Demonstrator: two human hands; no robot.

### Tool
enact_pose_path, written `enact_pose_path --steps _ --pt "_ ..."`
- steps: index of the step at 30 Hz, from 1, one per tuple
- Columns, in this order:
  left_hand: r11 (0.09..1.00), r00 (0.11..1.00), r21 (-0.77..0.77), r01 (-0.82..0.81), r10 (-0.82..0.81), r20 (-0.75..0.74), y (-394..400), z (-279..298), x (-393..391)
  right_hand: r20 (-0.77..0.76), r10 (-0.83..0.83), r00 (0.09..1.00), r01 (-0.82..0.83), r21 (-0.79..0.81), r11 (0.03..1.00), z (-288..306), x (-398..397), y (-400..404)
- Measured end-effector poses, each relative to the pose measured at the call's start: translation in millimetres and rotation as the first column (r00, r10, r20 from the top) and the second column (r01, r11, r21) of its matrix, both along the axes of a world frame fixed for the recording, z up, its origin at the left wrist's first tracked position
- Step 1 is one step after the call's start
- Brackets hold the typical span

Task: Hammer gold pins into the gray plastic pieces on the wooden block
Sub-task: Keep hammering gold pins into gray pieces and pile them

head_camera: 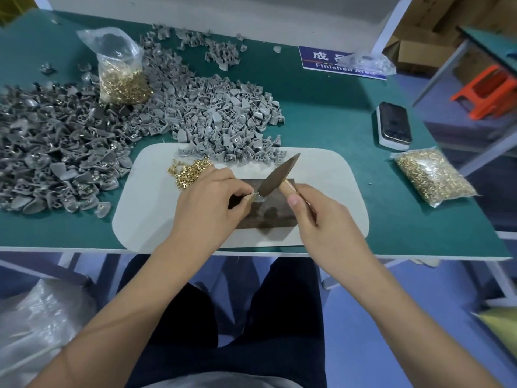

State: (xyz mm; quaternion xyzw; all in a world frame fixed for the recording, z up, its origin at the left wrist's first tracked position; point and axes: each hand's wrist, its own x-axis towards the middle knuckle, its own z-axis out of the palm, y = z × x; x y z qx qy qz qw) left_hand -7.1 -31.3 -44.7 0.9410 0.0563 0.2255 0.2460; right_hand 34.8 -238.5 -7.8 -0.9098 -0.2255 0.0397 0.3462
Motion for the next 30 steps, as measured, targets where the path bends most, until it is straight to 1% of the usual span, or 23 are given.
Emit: enact_pose_path --steps 2,3,5,6,7,10,11,12,15,16,17,19,21,23,26,28,30 --pt "1.000 1.000 -0.008 0.004 -0.004 -0.011 1.5 0.9 0.3 0.014 -0.007 1.000 0.007 -0.041 0.999 1.9 3.0 -2.6" --pt "1.000 1.000 -0.005 0.011 -0.011 -0.013 2.4 1.5 0.5 0.039 -0.032 0.999 0.033 -0.021 0.999 5.3 6.4 -4.3" --pt "1.000 1.000 0.001 0.022 -0.022 -0.015 3.5 2.2 1.3 0.071 -0.083 0.994 0.075 0.110 0.991 10.9 9.2 -4.6" --pt "1.000 1.000 0.001 0.021 -0.021 -0.016 3.9 2.2 1.5 0.072 -0.079 0.994 0.067 0.156 0.985 10.8 7.2 -2.7" --pt "1.000 1.000 0.002 0.019 -0.019 -0.018 4.1 1.7 1.5 0.060 -0.057 0.997 0.047 0.153 0.987 8.9 3.3 0.0" --pt "1.000 0.999 0.003 0.008 -0.008 -0.032 5.1 1.7 1.2 0.014 -0.002 1.000 0.003 -0.053 0.999 -0.4 -3.2 3.6" --pt "1.000 0.999 0.004 0.010 -0.009 -0.033 5.4 2.4 1.5 0.028 -0.014 1.000 0.017 -0.074 0.997 0.4 -1.0 1.2" --pt "1.000 0.999 0.004 0.012 -0.012 -0.031 5.7 2.9 1.7 0.056 -0.038 0.998 0.041 -0.054 0.998 3.4 2.1 -1.2" --pt "1.000 0.999 -0.006 0.016 -0.016 -0.031 6.6 3.3 2.1 0.141 -0.094 0.986 0.076 0.130 0.989 12.5 3.8 -1.8" --pt "1.000 0.999 -0.007 0.017 -0.017 -0.033 6.7 2.9 1.9 0.146 -0.085 0.986 0.065 0.137 0.988 11.5 1.8 -0.1" --pt "1.000 0.999 -0.004 0.018 -0.018 -0.034 6.6 2.5 1.6 0.127 -0.059 0.990 0.048 0.089 0.995 9.1 -1.5 1.6" --pt "1.000 0.999 -0.001 0.018 -0.018 -0.034 6.9 2.5 1.0 0.054 -0.010 0.998 0.013 -0.055 0.998 3.0 -5.4 0.9" --pt "1.000 0.999 -0.004 0.018 -0.018 -0.041 7.8 3.0 1.1 0.061 -0.016 0.998 0.024 -0.120 0.992 3.2 -4.1 -4.6" --pt "1.000 0.999 -0.001 0.015 -0.015 -0.040 8.6 2.6 1.5 0.082 -0.037 0.996 0.046 -0.098 0.994 6.2 -1.7 -7.4" --pt "1.000 0.999 -0.021 0.013 -0.014 -0.044 7.5 0.1 1.0 0.063 -0.073 0.995 0.076 -0.051 0.996 3.2 2.7 -9.6" --pt "1.000 0.998 -0.024 0.014 -0.015 -0.054 6.9 0.1 0.2 0.042 -0.087 0.995 0.089 -0.052 0.995 0.0 4.4 -11.7" --pt "1.000 0.998 -0.027 0.016 -0.017 -0.061 7.8 1.3 0.4 0.044 -0.133 0.990 0.136 -0.069 0.988 -0.6 5.9 -13.8"
